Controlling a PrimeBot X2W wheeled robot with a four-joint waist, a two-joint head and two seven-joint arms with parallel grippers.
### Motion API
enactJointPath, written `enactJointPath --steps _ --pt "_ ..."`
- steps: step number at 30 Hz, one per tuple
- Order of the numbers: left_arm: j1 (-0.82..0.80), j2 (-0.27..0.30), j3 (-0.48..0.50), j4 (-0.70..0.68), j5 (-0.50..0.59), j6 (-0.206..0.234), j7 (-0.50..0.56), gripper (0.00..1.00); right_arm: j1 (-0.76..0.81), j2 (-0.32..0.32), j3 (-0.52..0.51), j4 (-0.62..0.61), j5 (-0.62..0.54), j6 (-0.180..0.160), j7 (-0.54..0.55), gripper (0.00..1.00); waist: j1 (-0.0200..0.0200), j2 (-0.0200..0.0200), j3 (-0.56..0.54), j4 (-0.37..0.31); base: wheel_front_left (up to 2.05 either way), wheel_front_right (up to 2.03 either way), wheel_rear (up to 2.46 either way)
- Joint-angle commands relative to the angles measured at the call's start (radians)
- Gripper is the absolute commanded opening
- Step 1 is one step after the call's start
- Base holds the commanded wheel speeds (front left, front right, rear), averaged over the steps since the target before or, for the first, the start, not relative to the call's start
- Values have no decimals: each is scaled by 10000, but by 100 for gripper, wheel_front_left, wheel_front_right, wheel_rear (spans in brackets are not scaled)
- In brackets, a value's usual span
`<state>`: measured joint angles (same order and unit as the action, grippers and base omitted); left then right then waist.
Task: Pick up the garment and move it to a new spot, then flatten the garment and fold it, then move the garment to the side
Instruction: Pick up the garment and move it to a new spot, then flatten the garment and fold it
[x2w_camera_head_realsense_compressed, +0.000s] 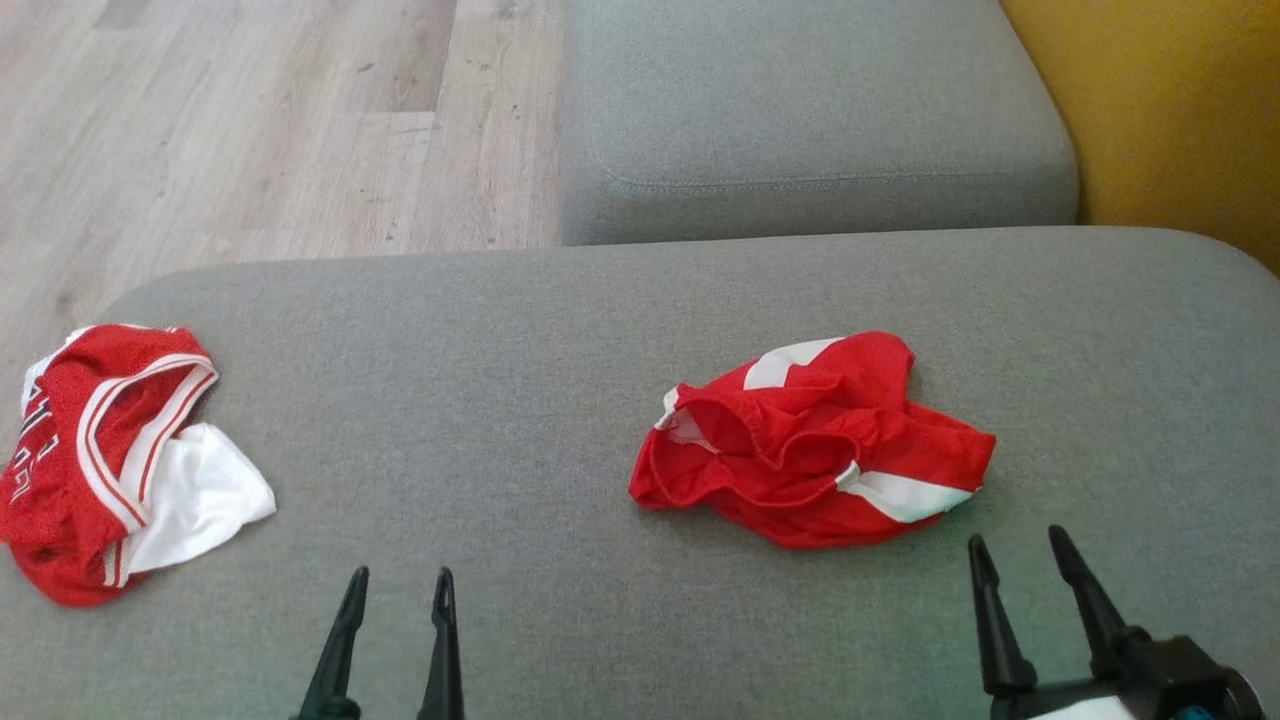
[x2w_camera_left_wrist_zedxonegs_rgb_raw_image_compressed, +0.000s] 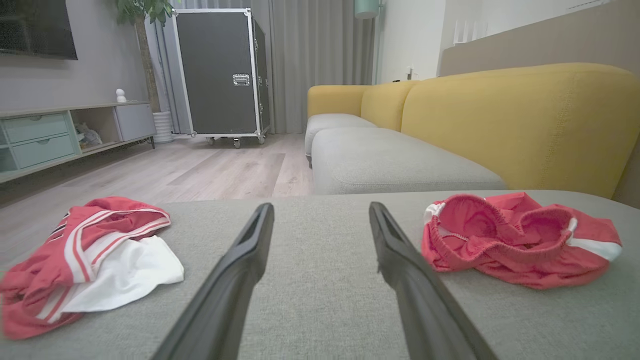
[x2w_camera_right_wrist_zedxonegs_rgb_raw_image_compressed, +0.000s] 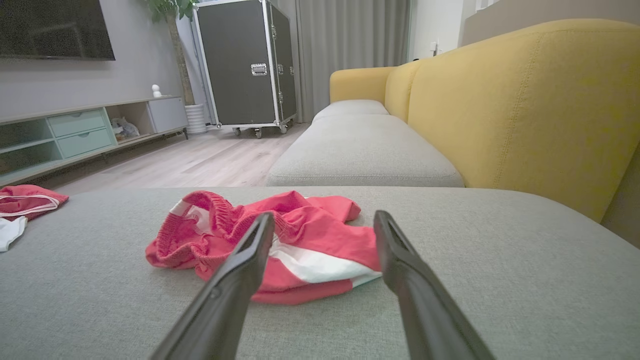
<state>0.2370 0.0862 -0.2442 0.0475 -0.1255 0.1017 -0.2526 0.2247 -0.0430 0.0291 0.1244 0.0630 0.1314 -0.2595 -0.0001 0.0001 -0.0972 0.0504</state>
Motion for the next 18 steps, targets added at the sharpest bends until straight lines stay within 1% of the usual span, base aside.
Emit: enactJointPath --steps 1,5,18 --pt "-375 -125 490 -381 155 -4 -91 100 -276 -72 303 -363 -13 -7 -23 100 1 -1 -23 -6 0 0 0" --pt "-285 -240 689 -378 216 -43 -91 100 -294 -72 297 -348 -62 -7 -23 100 1 -1 -30 41 0 0 0" --pt "-371 -348 775 -324 340 -118 -91 100 -289 -72 256 -316 -104 -7 -23 100 1 -1 -49 255 0 0 0"
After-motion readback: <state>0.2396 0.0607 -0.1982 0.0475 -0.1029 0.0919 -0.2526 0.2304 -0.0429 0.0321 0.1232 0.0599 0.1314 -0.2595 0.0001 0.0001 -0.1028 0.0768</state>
